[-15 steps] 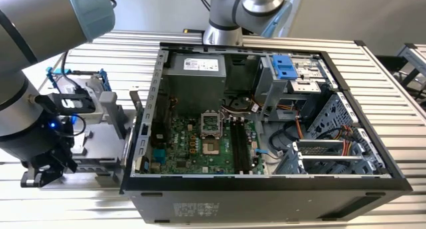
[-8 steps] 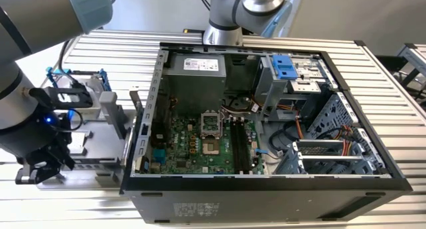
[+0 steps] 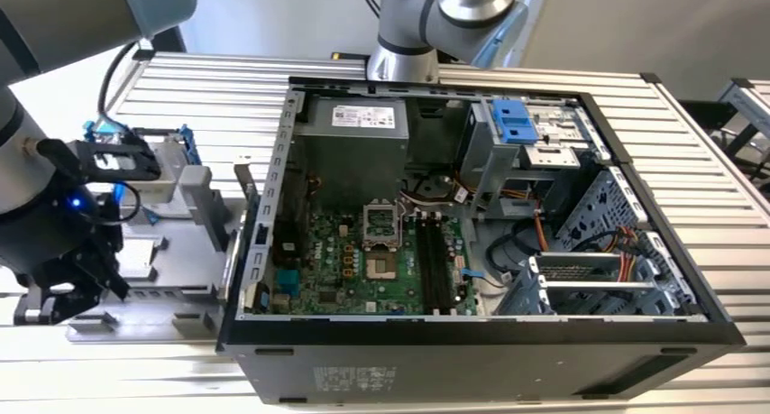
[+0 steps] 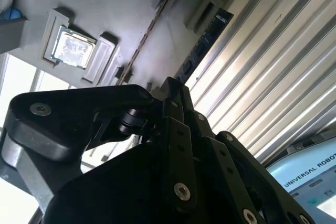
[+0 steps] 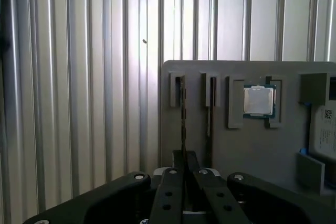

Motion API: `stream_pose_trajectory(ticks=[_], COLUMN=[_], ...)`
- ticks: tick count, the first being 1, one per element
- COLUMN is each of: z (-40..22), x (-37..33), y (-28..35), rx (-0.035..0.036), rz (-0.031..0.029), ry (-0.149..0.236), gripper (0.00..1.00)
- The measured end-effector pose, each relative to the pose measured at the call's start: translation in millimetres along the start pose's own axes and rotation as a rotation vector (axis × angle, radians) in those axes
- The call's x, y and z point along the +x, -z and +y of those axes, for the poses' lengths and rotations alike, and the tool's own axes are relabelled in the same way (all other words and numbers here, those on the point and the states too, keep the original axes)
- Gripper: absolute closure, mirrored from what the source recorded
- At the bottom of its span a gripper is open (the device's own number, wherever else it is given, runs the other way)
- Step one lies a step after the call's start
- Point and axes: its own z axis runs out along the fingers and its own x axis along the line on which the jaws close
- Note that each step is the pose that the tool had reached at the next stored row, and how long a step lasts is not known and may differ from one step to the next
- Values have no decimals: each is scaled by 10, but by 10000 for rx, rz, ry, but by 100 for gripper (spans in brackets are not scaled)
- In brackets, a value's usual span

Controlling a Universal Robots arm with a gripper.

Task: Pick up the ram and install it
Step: 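Pick up the ram and move it above insertion slot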

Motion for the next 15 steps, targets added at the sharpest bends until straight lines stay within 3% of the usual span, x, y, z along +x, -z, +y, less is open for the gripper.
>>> stream_pose_trajectory(ticks=[15], z=[6], x=[-13], y=[292], rx=[0], rz=[0], ry=[0], gripper=[100])
